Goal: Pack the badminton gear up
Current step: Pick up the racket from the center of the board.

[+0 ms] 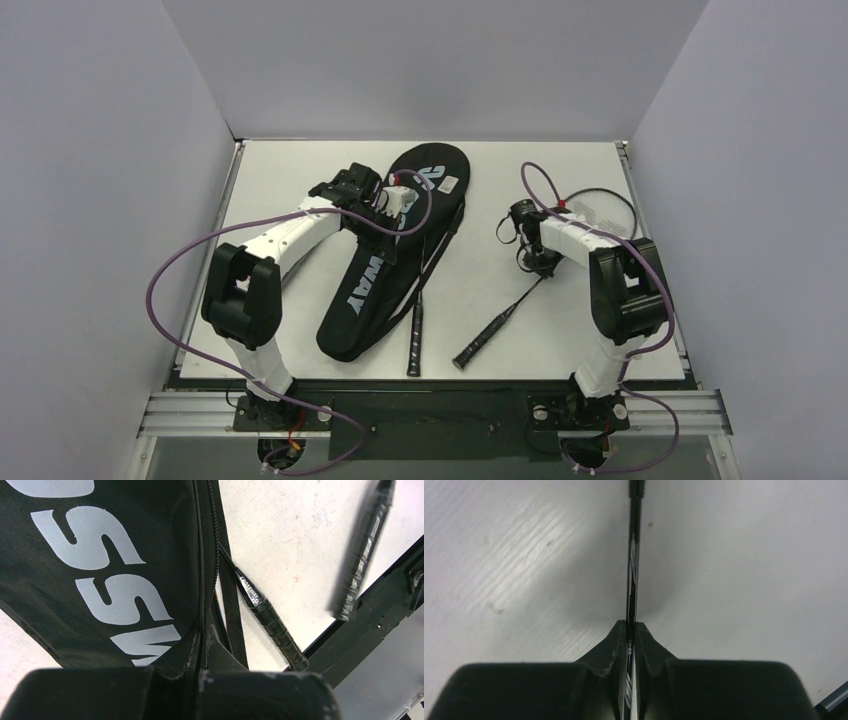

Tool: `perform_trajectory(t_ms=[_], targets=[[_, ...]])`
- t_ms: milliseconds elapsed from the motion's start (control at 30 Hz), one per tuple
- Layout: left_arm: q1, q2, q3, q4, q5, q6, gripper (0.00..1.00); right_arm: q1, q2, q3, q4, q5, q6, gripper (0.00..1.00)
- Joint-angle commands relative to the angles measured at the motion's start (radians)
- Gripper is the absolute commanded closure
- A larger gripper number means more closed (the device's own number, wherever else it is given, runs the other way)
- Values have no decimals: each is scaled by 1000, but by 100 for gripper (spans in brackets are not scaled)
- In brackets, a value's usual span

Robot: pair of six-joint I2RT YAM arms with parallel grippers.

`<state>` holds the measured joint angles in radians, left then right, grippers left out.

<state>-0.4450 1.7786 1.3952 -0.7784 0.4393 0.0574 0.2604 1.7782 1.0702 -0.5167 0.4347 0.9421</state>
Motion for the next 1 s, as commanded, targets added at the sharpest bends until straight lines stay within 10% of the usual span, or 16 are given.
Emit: perform_trajectory(t_ms=[0,967], targets=[[5,-38,32,-4,27,13,100,119,-96,-8,-78,47,13,100],[4,-33,39,26,26,-1,100,702,-402,-160,-234,-146,68,100]])
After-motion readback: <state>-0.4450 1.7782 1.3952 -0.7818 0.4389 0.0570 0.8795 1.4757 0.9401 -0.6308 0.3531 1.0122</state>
